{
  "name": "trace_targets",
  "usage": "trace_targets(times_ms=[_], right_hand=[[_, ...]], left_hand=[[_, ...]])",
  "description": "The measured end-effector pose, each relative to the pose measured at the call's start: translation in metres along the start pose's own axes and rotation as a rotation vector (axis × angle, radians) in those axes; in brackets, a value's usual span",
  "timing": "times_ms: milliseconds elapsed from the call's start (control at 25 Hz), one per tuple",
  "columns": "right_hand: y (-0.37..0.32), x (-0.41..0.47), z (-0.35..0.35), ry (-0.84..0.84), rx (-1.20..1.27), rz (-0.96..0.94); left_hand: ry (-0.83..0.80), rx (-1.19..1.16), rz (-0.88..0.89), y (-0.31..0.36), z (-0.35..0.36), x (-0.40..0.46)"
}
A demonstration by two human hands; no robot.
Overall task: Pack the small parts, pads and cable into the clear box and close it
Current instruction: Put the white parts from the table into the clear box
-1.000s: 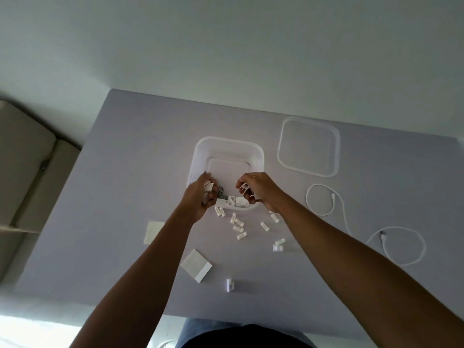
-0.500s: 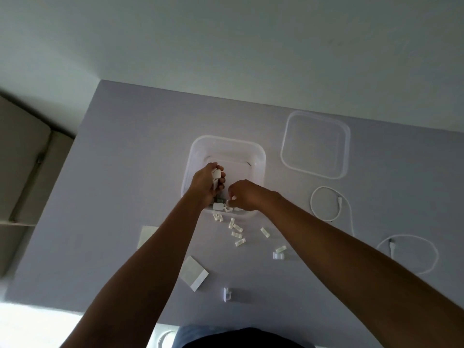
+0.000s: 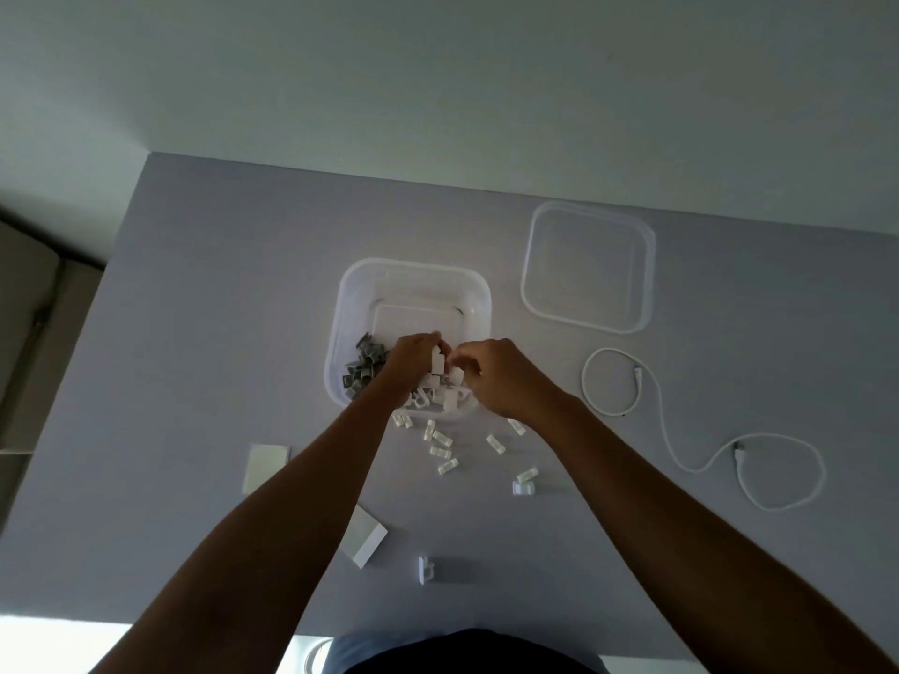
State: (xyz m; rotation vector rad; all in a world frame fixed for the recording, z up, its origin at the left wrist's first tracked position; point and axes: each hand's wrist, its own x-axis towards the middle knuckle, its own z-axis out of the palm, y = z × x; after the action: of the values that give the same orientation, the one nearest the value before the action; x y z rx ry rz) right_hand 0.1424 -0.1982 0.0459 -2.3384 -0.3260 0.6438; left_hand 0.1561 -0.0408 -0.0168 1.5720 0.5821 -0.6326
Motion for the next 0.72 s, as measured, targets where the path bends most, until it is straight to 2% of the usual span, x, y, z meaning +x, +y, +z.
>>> trace_targets(times_ms=[120,200,320,520,720], right_hand=[[0.015,-0.021,-0.012,0.246,0.148,0.027],[0.026,-0.035,-0.013,0.317,0.218,0.091],[0.041,-0.052,-0.003,0.349,0.249,0.178],[0.067,-0.076,0.026,0.455,0.255,0.287],[0.086,-0.103,0.066,0.394,0.148,0.281]], left_hand=[[-0.034,0.123,0.060,0.000,0.009,-0.003],[-0.038,0.232,0.089,-0.002,0.013,-0.004],[-0.087,0.285,0.116,-0.003,0.013,-0.010],[-0.151,0.184,0.120,0.000,0.017,-0.023],[-0.065,0.316,0.199,-0.008,0.015,-0.031]])
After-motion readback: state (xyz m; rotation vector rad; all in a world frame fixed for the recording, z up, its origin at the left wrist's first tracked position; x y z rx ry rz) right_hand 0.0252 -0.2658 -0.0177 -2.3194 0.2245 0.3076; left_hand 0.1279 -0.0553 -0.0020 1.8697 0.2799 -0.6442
